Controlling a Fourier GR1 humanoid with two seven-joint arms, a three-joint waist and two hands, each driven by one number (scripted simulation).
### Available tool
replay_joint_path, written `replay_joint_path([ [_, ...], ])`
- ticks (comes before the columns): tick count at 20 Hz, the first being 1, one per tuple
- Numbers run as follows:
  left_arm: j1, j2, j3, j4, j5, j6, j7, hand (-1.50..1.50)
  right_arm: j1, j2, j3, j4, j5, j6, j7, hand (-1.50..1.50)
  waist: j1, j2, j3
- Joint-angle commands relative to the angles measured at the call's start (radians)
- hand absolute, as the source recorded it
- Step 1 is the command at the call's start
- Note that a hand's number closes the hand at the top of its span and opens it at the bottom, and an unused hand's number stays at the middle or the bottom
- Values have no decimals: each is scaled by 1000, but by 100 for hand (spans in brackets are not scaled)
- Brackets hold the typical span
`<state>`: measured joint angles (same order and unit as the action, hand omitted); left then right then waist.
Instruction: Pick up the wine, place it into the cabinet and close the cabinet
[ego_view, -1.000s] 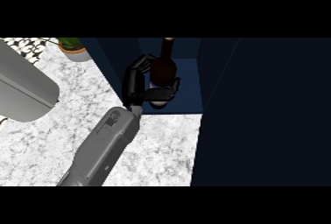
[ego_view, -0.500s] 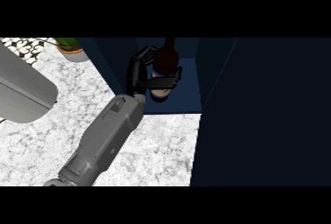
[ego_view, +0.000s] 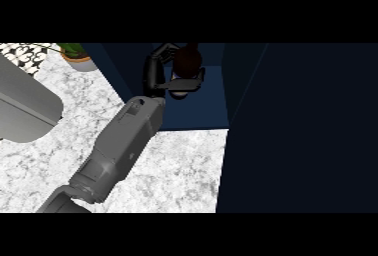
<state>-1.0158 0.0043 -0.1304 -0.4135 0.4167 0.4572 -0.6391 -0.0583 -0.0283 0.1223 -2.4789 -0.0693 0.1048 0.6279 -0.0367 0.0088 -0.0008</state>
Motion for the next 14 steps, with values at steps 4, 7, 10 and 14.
replay_joint_path([
  [4, -102, -4, 47, 124, 23, 13, -53, 150, -14, -29, -61, -66, -91, 19, 30, -150, -13, 4, 1],
  [7, -83, 20, 88, 169, 11, -54, -88, 150, 4, 9, -13, -38, -42, 2, -3, -150, -5, 6, 0],
  [10, -127, 22, 135, 189, 58, -54, -35, 150, -19, -14, -49, -83, -84, 1, 55, -150, -17, 8, 0],
  [14, -105, -4, 162, 203, 114, -66, -75, 150, 41, 7, 4, -86, -74, 25, 5, -150, -34, 8, 0],
])
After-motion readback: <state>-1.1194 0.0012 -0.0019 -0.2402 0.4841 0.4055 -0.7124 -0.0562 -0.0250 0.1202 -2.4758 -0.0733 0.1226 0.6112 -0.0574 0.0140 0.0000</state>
